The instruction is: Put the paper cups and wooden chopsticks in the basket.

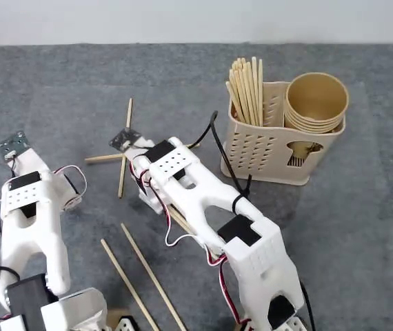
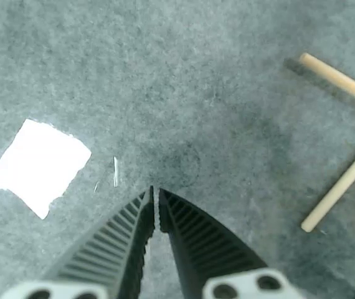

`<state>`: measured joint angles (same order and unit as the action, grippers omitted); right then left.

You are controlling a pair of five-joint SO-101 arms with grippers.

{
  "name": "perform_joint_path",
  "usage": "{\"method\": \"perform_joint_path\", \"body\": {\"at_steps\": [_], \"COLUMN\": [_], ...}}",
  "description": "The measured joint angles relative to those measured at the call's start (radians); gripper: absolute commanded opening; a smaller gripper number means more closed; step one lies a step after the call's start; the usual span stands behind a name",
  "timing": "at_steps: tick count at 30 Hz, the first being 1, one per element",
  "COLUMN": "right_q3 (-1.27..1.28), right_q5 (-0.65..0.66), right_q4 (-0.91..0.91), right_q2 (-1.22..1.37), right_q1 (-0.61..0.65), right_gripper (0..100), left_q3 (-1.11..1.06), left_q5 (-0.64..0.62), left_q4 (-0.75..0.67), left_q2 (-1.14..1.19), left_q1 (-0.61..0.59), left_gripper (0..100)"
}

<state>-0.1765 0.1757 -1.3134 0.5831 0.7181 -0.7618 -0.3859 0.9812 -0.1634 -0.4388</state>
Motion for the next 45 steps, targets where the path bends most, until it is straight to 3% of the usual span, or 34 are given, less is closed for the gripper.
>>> {"method": "perform_joint_path", "body": {"at_steps": [16, 23, 28, 35, 45], "right_q3": [0.021, 0.021, 0.021, 0.021, 0.021], "right_q5": [0.008, 0.051, 0.068, 0.117, 0.048], "right_q4": [-0.354, -0.410, -0.408, -0.288, 0.137], "right_q2": [-0.319, -0.568, -0.763, -0.979, -1.135], "right_q1": [0.002, -0.002, -0.094, -0.273, -0.430], "right_gripper": [0.8, 0.8, 0.8, 0.8, 0.8], "left_q3": [0.000, 0.000, 0.000, 0.000, 0.000], "left_q5": [0.000, 0.000, 0.000, 0.000, 0.000], "left_q4": [0.000, 0.000, 0.000, 0.000, 0.000], "left_q2": [0.000, 0.000, 0.000, 0.000, 0.000], "left_q1": [0.000, 0.000, 0.000, 0.000, 0.000], "left_gripper": [1, 1, 1, 1, 1]}}
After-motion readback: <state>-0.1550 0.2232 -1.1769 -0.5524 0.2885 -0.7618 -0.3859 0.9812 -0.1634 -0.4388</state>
